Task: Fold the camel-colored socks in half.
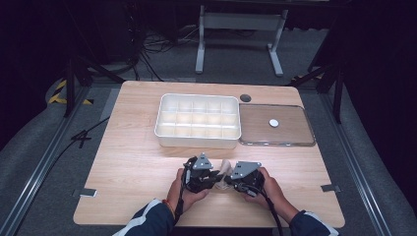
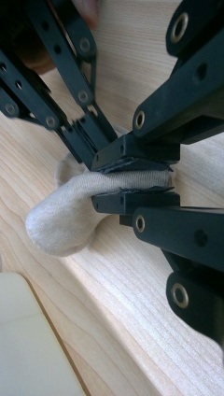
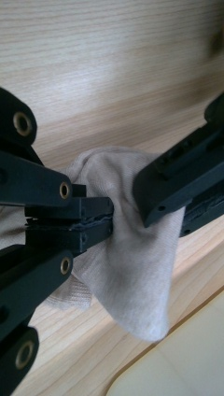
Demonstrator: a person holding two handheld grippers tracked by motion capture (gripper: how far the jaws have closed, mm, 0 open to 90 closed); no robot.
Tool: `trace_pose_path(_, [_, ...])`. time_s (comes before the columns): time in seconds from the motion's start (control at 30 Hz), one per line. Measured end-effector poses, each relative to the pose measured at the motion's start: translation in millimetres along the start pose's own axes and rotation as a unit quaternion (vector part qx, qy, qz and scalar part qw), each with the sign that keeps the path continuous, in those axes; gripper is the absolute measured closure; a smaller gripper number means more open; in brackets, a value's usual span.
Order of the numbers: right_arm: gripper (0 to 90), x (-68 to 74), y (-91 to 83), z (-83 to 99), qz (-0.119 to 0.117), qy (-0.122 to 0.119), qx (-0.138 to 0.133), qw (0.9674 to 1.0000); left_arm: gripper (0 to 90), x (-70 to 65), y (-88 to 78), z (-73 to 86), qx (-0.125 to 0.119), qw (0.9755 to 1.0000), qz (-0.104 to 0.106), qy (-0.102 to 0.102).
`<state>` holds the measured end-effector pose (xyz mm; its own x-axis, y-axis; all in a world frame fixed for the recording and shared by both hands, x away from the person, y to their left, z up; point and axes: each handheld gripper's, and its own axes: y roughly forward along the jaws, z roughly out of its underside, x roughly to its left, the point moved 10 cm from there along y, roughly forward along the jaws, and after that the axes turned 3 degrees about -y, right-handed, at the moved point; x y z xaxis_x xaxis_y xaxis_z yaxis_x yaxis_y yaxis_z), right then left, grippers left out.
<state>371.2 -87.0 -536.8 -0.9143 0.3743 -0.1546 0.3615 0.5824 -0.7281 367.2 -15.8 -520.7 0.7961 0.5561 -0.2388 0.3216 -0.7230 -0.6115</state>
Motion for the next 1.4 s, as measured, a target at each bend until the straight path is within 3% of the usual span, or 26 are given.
trace_pose_path(0.23, [86.9, 1.1, 8.3, -7.8, -0.007, 0.009, -0.02, 0.9997, 79.4, 0.1, -3.3, -4.1, -0.011, 0.9998, -0.017, 0.007])
trace_pose_path(0.33, [80.2, 0.0, 6.5, -7.3, -0.013, 0.017, -0.025, 0.9995, 80.5, 2.4, -4.3, -3.4, -0.01, 0.9997, -0.021, 0.009])
trace_pose_path(0.5, [76.9, -14.5, -18.0, 0.5, -0.004, 0.031, -0.042, 0.9986, 80.8, 6.5, -6.4, -1.9, -0.001, 0.9992, -0.033, 0.02])
trace_pose_path(0.6, [78.0, -22.3, -20.0, 10.9, -0.009, 0.053, -0.027, 0.9982, 80.8, 6.6, -4.5, -2.7, -0.002, 0.9993, -0.034, 0.017])
trace_pose_path(0.7, [80.3, -18.0, -15.3, 14.0, -0.019, 0.048, -0.016, 0.9985, 80.6, 4.5, -2.0, -3.4, -0.002, 0.9991, -0.036, 0.02])
trace_pose_path(0.8, [83.8, -10.8, -10.7, 12.9, -0.025, 0.034, -0.004, 0.9991, 79.7, -0.9, 1.9, -5.9, 0.002, 0.9982, -0.042, 0.042])
trace_pose_path(1.0, [86.0, -8.3, -5.0, 11.5, -0.02, 0.049, -0.01, 0.9985, 75.3, -12.3, 8.2, -6.8, -0.002, 0.9977, -0.036, 0.058])
trace_pose_path(1.13, [85.9, -7.8, -3.4, 10.0, -0.016, 0.046, -0.012, 0.9987, 75.9, -14.5, 12.7, -4.0, 0.007, 0.9971, -0.04, 0.065])
trace_pose_path(1.27, [77.1, -10.1, -7.5, 10.8, -0.026, 0.047, -0.016, 0.9984, 77.3, -12.9, 14.0, -2.5, 0.009, 0.9969, -0.043, 0.066])
trace_pose_path(1.33, [76.9, -16.2, -16.8, 10.3, -0.025, 0.05, -0.027, 0.998, 77.4, -12.9, 14.5, -2.6, 0.007, 0.9972, -0.04, 0.063])
trace_pose_path(1.4, [75.6, -24.8, -24.5, 9.3, -0.013, 0.061, -0.039, 0.9973, 77.4, -13.0, 15.6, -1.9, 0.009, 0.997, -0.039, 0.066])
